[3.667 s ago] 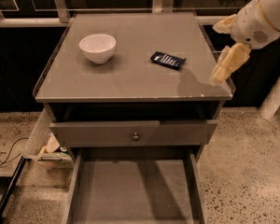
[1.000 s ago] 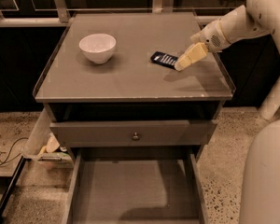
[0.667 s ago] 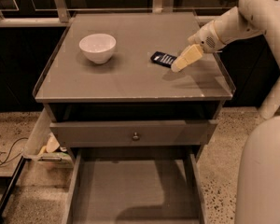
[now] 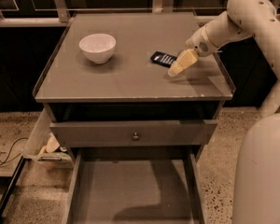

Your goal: Place rxbar blueberry into middle drawer

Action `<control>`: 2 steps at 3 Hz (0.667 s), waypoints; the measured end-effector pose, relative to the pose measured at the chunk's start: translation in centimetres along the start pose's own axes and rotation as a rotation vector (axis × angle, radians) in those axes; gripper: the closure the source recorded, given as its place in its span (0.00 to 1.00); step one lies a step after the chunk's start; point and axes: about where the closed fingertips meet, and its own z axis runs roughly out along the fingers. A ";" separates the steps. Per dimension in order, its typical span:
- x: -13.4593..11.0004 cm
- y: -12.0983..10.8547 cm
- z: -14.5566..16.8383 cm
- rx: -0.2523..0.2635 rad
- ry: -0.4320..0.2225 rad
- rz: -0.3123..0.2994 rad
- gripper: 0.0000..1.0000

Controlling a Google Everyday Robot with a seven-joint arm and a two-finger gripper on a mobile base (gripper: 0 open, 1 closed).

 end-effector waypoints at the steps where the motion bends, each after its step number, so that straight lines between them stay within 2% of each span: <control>1: 0.1 0.0 0.4 -0.009 -0.003 0.005 0.00; 2: 0.3 0.1 0.8 -0.040 -0.020 0.029 0.00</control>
Offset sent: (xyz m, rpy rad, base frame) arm 0.0041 -0.0032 -0.0060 0.0870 0.0560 0.0056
